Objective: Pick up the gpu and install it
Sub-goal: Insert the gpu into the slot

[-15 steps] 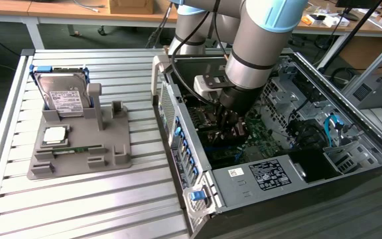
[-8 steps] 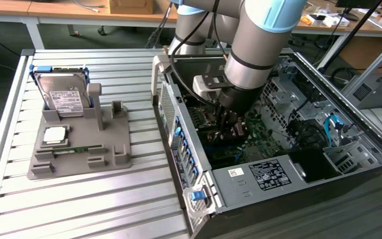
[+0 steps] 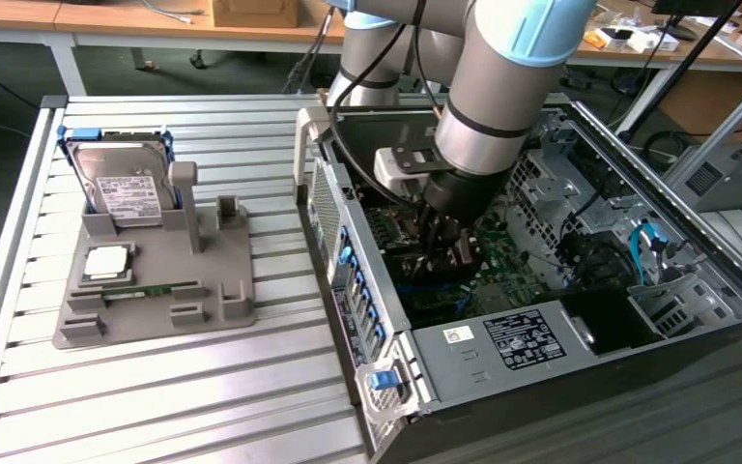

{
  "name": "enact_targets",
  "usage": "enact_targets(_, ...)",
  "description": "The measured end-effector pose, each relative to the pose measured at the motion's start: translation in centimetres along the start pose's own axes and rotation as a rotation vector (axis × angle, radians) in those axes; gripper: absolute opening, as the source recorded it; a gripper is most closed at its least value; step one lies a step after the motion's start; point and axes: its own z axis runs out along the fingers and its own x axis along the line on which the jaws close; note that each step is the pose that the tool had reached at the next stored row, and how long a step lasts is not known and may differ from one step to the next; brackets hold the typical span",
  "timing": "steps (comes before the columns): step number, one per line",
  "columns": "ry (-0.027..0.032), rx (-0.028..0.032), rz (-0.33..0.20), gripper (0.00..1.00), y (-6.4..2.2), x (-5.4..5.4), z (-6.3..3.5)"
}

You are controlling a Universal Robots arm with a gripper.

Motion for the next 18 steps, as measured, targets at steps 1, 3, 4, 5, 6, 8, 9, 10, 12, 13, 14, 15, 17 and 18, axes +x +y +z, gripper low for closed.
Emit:
enact_targets(1, 0.0001, 0.0000, 0.000, 0.27, 0.00, 0.00, 0.03)
enact_targets(3, -0.0003, 0.0000, 0.000, 0.27, 0.00, 0.00, 0.09)
enact_targets(4, -0.0003, 0.0000, 0.000, 0.27, 0.00, 0.00, 0.11)
enact_targets(5, -0.0006, 0.0001, 0.000, 0.27, 0.00, -0.01, 0.16)
enact_targets(6, -0.0006, 0.0001, 0.000, 0.27, 0.00, -0.01, 0.22)
enact_targets(8, -0.0003, 0.0000, 0.000, 0.27, 0.00, 0.00, 0.29)
enact_targets(9, -0.0002, 0.0000, 0.000, 0.27, 0.01, 0.00, 0.34)
enact_targets(10, -0.0002, -0.0001, 0.000, 0.27, 0.01, 0.00, 0.37)
enact_targets(12, -0.0013, -0.0001, 0.000, 0.27, 0.01, 0.00, 0.39)
enact_targets(13, -0.0024, 0.0000, 0.000, 0.27, 0.02, -0.01, 0.40)
enact_targets(14, -0.0029, 0.0000, 0.000, 0.27, 0.01, -0.01, 0.40)
enact_targets(15, -0.0031, 0.0000, 0.000, 0.27, 0.01, -0.01, 0.40)
enact_targets(17, -0.0034, 0.0000, 0.000, 0.27, 0.01, 0.00, 0.38)
enact_targets(18, -0.0034, 0.0001, 0.000, 0.27, 0.01, -0.01, 0.33)
